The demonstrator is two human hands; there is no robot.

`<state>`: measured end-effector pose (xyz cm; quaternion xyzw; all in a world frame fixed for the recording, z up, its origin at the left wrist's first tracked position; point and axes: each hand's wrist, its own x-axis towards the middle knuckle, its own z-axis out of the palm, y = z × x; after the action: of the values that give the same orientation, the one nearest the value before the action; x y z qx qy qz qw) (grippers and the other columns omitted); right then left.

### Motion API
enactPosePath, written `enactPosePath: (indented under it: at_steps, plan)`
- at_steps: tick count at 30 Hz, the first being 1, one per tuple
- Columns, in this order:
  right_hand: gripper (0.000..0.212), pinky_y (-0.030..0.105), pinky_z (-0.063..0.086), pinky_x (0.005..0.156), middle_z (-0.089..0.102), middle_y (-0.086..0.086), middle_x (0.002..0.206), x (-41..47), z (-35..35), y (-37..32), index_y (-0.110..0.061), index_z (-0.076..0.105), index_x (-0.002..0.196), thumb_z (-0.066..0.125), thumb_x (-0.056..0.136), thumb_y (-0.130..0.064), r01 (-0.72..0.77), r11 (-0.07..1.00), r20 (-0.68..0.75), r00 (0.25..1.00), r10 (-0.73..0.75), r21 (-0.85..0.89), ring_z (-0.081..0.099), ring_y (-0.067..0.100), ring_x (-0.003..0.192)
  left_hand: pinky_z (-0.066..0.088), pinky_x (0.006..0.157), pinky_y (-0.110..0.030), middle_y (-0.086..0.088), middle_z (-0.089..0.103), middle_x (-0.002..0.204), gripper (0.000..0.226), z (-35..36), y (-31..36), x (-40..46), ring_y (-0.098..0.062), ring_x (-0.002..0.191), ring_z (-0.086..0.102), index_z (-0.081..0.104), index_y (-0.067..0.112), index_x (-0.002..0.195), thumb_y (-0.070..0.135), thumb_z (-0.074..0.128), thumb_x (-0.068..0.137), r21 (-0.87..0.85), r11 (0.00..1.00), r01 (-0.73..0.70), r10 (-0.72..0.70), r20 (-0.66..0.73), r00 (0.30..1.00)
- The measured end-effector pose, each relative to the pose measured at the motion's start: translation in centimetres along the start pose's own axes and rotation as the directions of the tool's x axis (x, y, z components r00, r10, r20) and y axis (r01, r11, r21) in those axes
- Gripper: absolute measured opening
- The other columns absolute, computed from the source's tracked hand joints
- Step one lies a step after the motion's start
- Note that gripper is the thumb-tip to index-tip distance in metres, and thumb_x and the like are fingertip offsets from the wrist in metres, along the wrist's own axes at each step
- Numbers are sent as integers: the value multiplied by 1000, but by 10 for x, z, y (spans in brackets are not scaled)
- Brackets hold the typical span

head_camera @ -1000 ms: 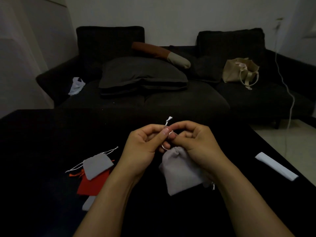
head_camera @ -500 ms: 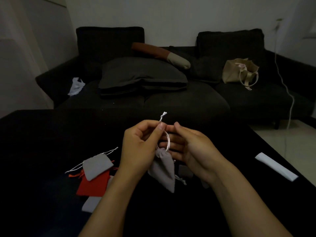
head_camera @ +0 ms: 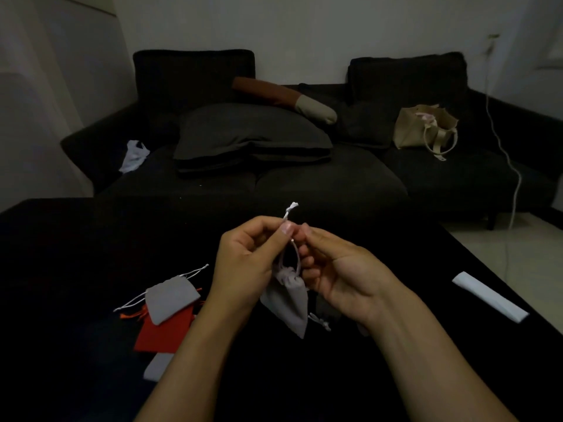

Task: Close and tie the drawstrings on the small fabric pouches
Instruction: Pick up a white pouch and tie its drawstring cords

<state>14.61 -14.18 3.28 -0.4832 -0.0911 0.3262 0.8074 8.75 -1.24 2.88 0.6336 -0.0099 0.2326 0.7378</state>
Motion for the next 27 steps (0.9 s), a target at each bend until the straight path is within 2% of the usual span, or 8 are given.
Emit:
enactPosePath:
  at_steps: [2,4,9,14,19,23,25,27]
  plan:
    - [18,17,40,49,62,2,79,1,-1,-1,-11,70,103,62,91,-23,20,1000,-28,999,-21,-4,49,8,61,57,61,-29,-13,75,91,15,3,1,-1,-21,77,73,73,9,90,19,62,87,-105,992,76,-77,-5,997]
    - [14,20,43,53,63,4,86,2,-1,-2,-14,69,96,60,92,-25,47,998,-39,998,-45,46,52,10,65,57,60,-31,-11,75,92,18,6,3,1,-20,77,73,71,7,92,19,58,90,-271,947,172,-187,-30,982]
    - [20,17,40,42,73,4,82,1,1,-9,-18,56,83,47,99,-26,115,957,-30,993,-111,266,56,8,52,53,84,-32,-3,73,81,15,-5,6,11,-16,85,71,64,16,86,24,55,94,-654,738,169,-336,-138,932]
    - [21,15,33,41,51,-3,62,1,-9,-13,-17,52,79,46,99,-24,150,953,-6,988,-154,264,41,6,47,50,80,-30,3,59,62,23,-13,5,12,-12,73,64,62,17,80,26,52,99,-621,765,172,-377,-216,900]
    - [22,14,28,41,46,-4,60,2,-10,-13,-14,51,78,48,99,-19,297,944,-96,953,-286,141,33,4,47,50,80,-26,5,54,62,23,-14,5,13,-8,71,61,64,18,90,28,47,102,-483,875,23,-195,-311,930]
    - [19,17,24,42,41,1,57,2,-9,-11,-8,59,83,53,98,-18,329,918,-95,930,-356,-223,32,6,45,50,73,-24,3,55,64,30,-18,3,14,-9,70,59,69,19,84,26,46,102,-183,983,12,-66,-290,955]
    - [15,17,27,42,44,2,57,0,-9,-8,-7,67,87,66,91,-22,320,795,-16,924,-383,-515,35,6,46,49,71,-25,1,54,63,32,-19,1,14,-11,70,58,69,20,80,24,46,102,-86,996,10,-34,-287,957]
    - [19,18,32,45,48,1,56,-3,-10,-4,-13,73,88,78,80,-30,300,580,107,933,-344,-757,38,7,49,48,70,-25,1,55,64,30,-20,-1,13,-12,70,58,68,19,82,21,45,102,-38,999,19,-28,-267,963]
